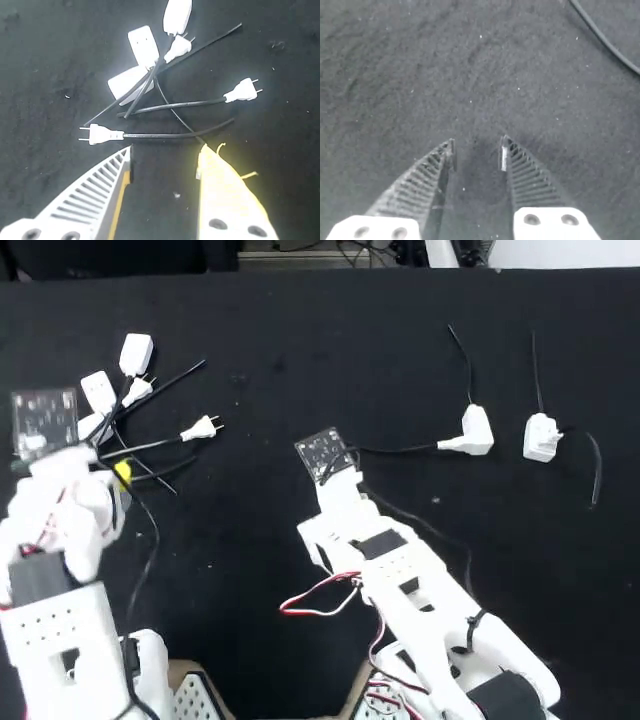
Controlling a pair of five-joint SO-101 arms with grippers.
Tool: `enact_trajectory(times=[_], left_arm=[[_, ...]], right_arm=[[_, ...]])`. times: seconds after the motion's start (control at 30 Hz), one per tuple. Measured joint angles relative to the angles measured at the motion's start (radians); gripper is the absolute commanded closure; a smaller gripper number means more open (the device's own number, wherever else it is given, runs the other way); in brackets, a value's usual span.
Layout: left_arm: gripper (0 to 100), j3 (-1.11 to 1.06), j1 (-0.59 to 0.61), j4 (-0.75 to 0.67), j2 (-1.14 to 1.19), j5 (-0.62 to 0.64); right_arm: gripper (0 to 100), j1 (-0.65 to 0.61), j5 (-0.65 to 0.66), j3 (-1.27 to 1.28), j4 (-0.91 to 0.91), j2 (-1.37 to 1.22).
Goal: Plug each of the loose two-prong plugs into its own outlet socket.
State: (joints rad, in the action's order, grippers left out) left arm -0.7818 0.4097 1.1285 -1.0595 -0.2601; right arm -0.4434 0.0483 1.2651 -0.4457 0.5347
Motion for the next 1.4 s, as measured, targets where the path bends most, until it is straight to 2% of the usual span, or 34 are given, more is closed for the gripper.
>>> enact_trajectory(times=[0.13,0.4,0.6,0.77,1.03,1.27,1.4], left_arm=[[77,0.153,0.000,0.052,0.235,-0.035],[78,0.390,0.008,0.055,0.698,-0.038],[78,0.628,0.080,0.055,1.022,-0.038],[78,0.839,0.149,0.055,1.247,-0.038],[78,1.186,0.161,0.055,1.544,-0.044],[78,1.432,0.160,0.055,1.778,-0.249],[78,1.514,0.158,0.087,1.844,-0.299]], right_arm=[[86.0,0.000,0.000,0.000,0.009,0.000],[85.8,-0.003,0.000,0.000,0.011,0.000],[85.8,-0.005,0.000,0.000,0.011,0.000],[85.8,-0.005,0.000,0.000,0.011,0.000],[85.8,-0.005,0.000,0.000,0.011,0.000],[85.8,-0.005,0.000,0.000,0.011,0.000],[85.8,-0.005,0.000,0.002,0.014,0.000]])
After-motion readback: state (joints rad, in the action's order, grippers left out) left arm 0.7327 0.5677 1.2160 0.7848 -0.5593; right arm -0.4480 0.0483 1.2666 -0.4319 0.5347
